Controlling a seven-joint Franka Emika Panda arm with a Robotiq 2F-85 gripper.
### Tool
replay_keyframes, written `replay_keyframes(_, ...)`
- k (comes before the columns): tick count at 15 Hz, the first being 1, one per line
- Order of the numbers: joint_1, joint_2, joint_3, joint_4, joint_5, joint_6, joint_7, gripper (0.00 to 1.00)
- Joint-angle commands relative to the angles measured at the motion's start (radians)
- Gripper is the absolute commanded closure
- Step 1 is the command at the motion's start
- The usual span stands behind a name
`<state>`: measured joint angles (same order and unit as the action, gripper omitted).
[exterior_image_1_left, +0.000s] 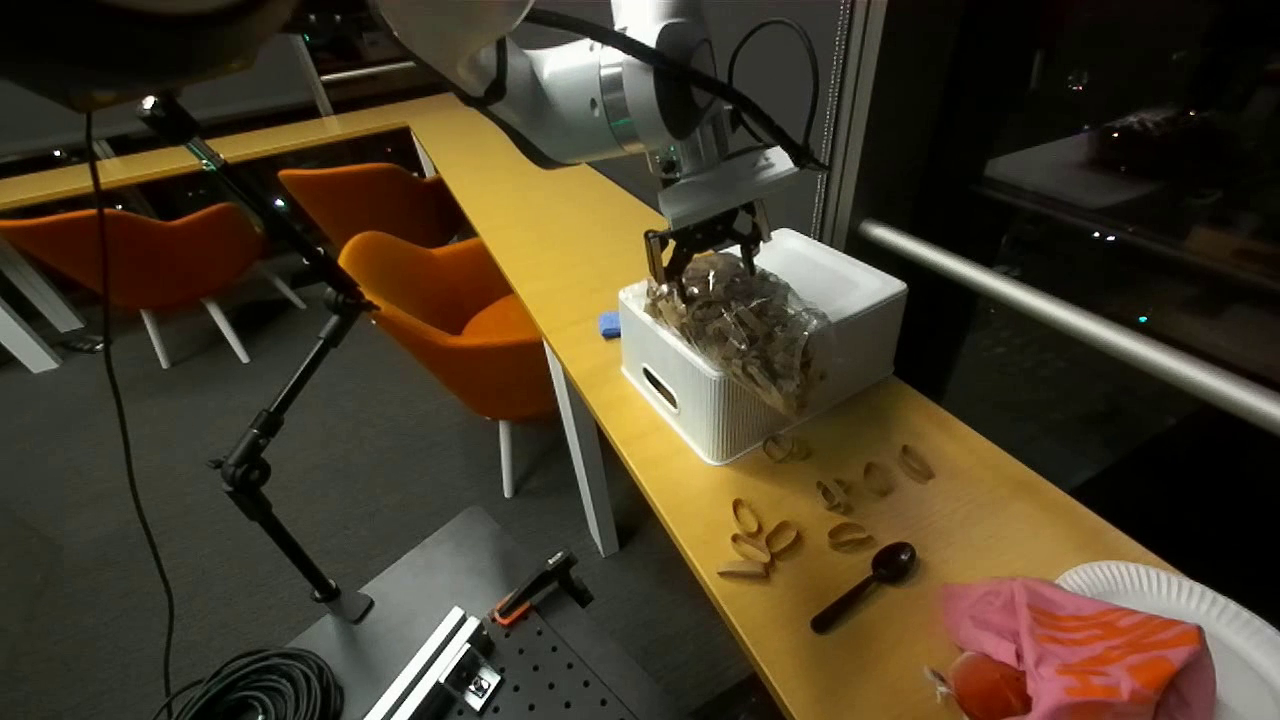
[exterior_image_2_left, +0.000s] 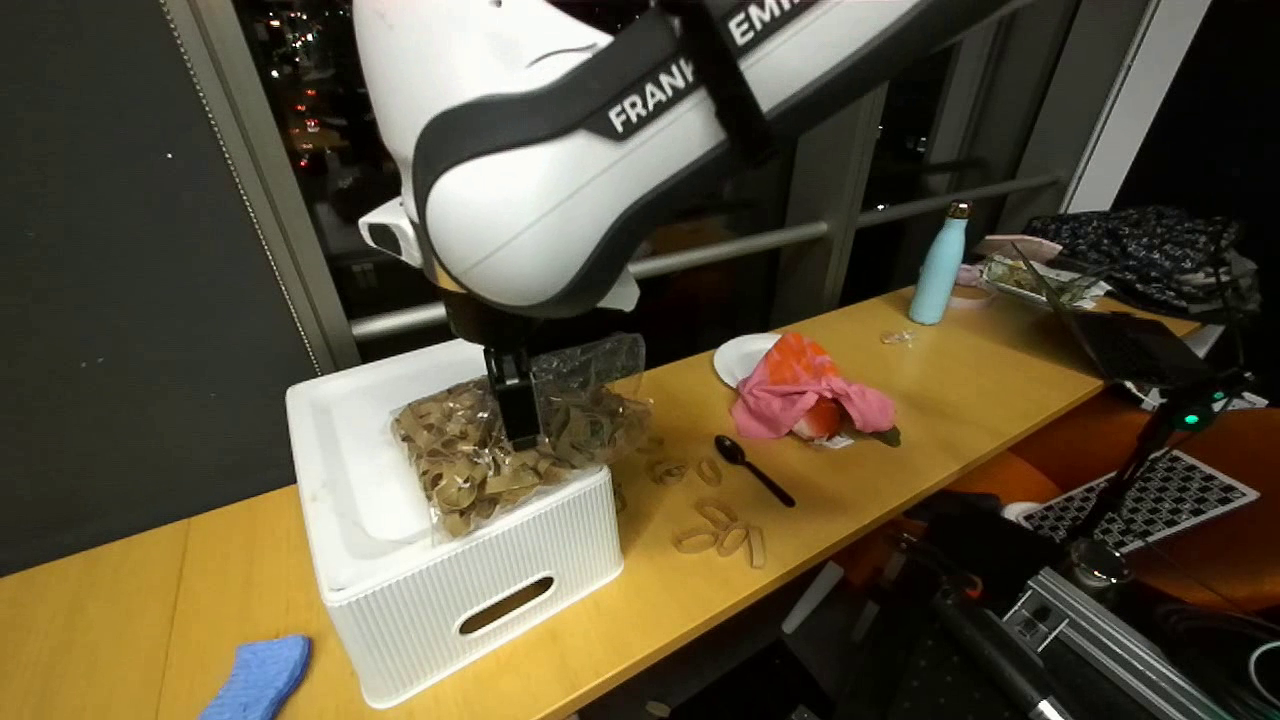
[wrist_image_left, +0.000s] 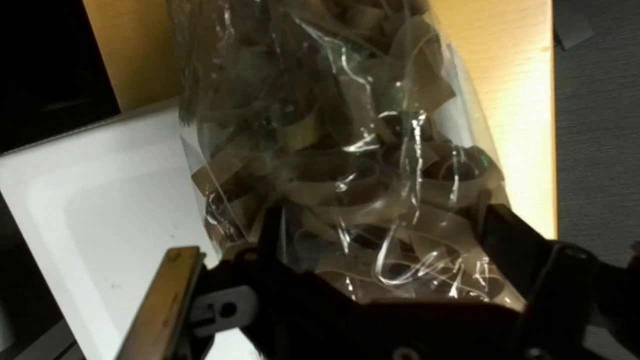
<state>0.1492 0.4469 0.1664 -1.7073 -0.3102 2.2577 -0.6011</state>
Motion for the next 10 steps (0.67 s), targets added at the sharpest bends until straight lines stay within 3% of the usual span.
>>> replay_keyframes(1,0.012,0.052,-0.011,0.040,-0.041,0.058,0.010,0.00)
replay_keyframes(2,0.012,0.059,-0.012,0.042,-0.042,0.070,0.019,0.25)
replay_keyframes(4,0.010,0.062,-0.012,0.039,-0.039,0.082,0.020,0.32)
replay_keyframes(10,0.008,0.066,-0.011,0.040,-0.029,0.088,0.045,0.79)
